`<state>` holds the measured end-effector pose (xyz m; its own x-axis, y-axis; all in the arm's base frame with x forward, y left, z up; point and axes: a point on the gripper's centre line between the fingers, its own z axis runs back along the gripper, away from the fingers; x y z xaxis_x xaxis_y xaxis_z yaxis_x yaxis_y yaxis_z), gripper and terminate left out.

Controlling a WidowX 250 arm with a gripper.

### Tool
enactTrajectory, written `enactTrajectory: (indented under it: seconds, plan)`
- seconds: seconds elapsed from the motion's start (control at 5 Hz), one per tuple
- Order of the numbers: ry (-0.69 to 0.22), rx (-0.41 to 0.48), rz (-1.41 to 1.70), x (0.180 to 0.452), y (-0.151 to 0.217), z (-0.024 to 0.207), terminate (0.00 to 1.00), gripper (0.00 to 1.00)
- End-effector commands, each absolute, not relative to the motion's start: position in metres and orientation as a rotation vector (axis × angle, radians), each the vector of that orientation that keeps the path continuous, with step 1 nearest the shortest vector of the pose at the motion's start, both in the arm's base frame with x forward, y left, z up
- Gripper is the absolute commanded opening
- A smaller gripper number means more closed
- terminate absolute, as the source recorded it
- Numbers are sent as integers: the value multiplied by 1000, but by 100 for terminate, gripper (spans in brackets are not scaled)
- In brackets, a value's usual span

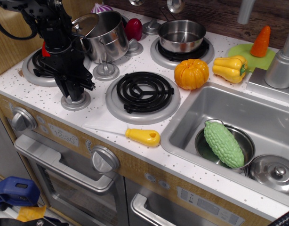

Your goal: Twist knob start vertical clockwise90

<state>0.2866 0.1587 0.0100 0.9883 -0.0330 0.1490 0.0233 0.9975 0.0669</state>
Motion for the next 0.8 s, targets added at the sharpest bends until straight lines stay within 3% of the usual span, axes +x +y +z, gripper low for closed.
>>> enactTrajectory:
  seconds: [0.0,0.2,0.4,0.6]
  plan:
    - [-109,102,-267,292,162,16,0,0]
    - [-5,87,-517,283,165,16,0,0]
    - [25,46,-689,274,168,12,0,0]
    - [56,110,-920,256,172,3,0,0]
